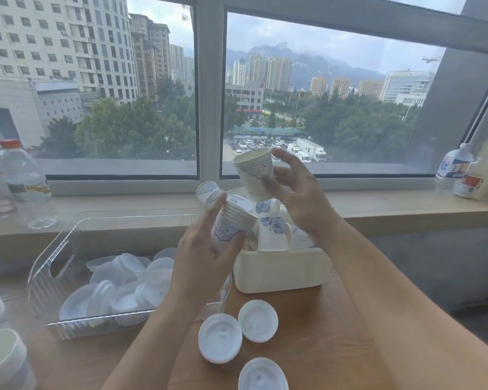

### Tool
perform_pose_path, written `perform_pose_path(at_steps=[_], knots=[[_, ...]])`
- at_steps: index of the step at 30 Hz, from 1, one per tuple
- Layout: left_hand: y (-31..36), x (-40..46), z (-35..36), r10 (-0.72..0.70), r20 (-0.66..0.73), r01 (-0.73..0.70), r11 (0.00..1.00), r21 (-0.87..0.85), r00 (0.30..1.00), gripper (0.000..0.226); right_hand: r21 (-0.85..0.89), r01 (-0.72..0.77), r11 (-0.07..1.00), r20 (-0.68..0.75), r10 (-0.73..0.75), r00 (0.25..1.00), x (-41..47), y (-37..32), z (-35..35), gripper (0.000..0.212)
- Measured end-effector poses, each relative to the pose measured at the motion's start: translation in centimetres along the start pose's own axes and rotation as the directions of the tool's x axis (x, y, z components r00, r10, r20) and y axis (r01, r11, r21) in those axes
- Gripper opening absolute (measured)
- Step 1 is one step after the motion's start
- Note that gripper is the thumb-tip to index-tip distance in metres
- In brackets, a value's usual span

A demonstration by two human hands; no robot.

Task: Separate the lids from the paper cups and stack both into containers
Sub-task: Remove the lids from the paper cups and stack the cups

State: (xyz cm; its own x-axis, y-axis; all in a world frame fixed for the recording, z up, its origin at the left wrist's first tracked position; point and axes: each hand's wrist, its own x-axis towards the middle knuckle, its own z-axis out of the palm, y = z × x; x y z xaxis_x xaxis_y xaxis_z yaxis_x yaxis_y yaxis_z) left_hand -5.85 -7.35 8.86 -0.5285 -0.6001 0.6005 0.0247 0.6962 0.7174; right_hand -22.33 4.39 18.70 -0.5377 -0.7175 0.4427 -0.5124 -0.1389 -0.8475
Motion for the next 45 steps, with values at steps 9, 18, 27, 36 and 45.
perform_pose_path(at_steps=[9,18,27,36,45], knots=[[0.9,-6.2,-3.5,-0.048,-0.002,0.048,0.996,-0.071,0.999,0.076,0.299,-0.029,0.954,0.047,0.016,0.999,-8.1,-1.1,7.4,0.053],[0.6,-13.1,-9.7,-0.151,-0.163,0.143,0.988,-0.062,0.975,0.078,0.286,-0.105,0.952,0.125,0.072,0.99,-14.6,-1.1,14.7,0.038],[-2.9,-18.2,-15.8,-0.209,-0.265,0.212,0.977,-0.018,0.941,0.071,0.248,-0.183,0.951,0.292,0.107,0.951,-19.2,-2.5,22.0,0.042],[-6.7,-21.4,-19.3,-0.185,-0.337,0.259,0.947,0.188,0.923,0.078,0.059,-0.159,0.986,0.225,0.142,0.964,-19.4,-0.5,28.3,0.081],[-11.9,-19.3,-21.9,-0.287,-0.466,0.428,0.874,0.231,0.837,0.088,-0.094,-0.144,0.985,0.233,0.163,0.959,-16.4,3.4,31.3,0.081]])
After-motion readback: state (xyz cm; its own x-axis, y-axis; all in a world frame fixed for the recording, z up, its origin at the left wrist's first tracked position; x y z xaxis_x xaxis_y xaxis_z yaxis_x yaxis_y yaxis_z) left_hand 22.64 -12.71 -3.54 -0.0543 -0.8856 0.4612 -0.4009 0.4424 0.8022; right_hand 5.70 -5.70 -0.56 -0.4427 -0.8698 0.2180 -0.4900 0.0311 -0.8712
